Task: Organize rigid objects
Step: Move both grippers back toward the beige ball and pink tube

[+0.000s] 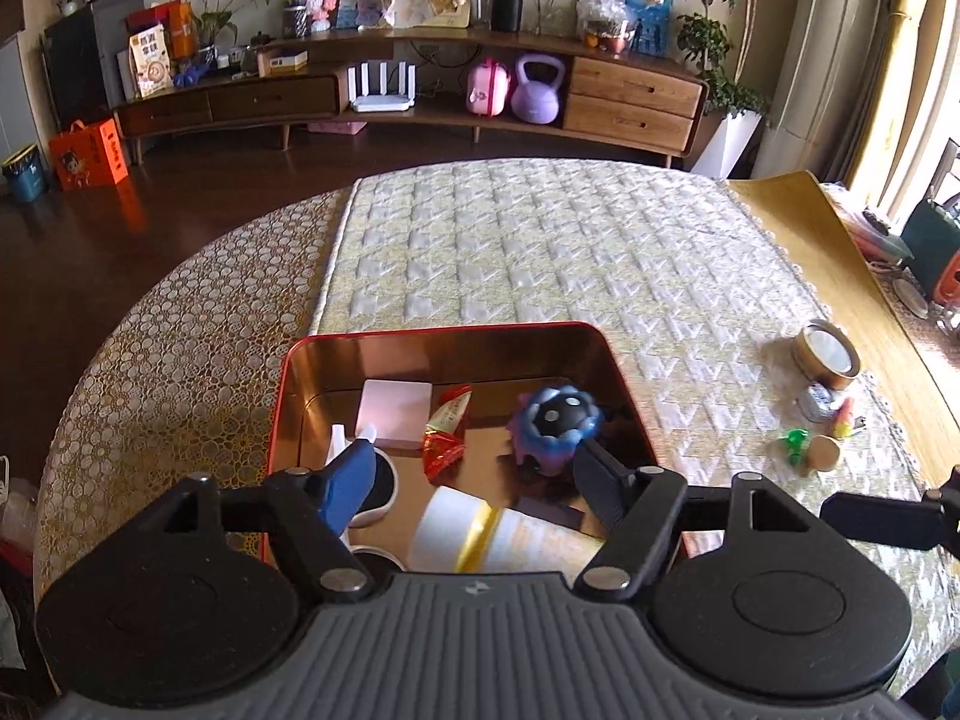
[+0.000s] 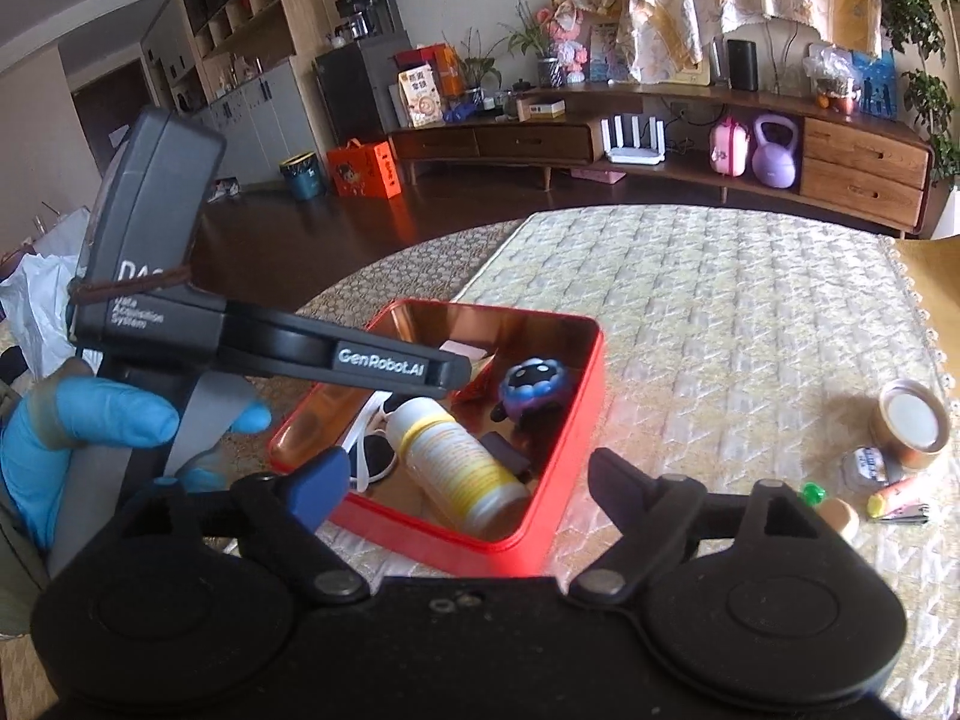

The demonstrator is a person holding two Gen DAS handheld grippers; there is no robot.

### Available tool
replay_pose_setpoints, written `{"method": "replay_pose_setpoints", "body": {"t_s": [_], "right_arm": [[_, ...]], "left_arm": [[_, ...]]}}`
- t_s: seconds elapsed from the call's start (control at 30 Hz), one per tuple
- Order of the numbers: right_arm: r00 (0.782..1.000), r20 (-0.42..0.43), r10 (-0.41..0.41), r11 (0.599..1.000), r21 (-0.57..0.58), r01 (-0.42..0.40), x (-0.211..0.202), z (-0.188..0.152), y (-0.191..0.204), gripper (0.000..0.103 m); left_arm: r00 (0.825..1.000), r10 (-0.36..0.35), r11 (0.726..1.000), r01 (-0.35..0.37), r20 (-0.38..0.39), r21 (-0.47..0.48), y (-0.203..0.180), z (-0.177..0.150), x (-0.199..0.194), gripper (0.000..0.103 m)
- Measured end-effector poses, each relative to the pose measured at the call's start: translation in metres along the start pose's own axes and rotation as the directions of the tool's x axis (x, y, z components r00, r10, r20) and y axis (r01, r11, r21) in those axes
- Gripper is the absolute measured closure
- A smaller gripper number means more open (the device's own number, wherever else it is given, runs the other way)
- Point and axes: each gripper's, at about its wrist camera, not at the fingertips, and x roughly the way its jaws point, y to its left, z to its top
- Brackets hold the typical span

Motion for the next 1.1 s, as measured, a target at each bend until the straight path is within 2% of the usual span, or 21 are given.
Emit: {"method": "replay_pose_setpoints", "body": {"t_s": [0.17, 0.27, 0.57, 0.8, 1.1], "right_arm": [[0.999, 0.03, -0.028, 0.999, 0.034, 0.027, -0.019, -0.002, -0.012, 0.008], [0.998, 0.045, -0.044, 0.997, 0.063, 0.042, -0.03, -0.005, -0.025, 0.004], [0.993, 0.059, -0.107, 0.99, 0.1, 0.1, -0.065, -0.036, -0.067, 0.001], [0.98, 0.049, -0.193, 0.972, 0.15, 0.184, -0.087, -0.058, -0.11, 0.001], [0.965, 0.027, -0.261, 0.947, 0.2, 0.251, -0.091, -0.068, -0.157, 0.001]], "left_arm": [[0.999, -0.025, 1.0, 0.025, 0.023, 0.0, -0.014, -0.005, -0.016, 0.029], [0.998, -0.049, 0.999, 0.048, 0.042, 0.008, -0.025, -0.008, -0.025, 0.02], [0.986, -0.135, 0.991, 0.132, 0.099, 0.034, -0.065, -0.017, -0.047, 0.018], [0.976, -0.193, 0.978, 0.183, 0.102, 0.105, -0.105, -0.03, -0.048, 0.018], [0.971, -0.219, 0.968, 0.204, 0.095, 0.147, -0.149, -0.044, -0.032, 0.018]]}}
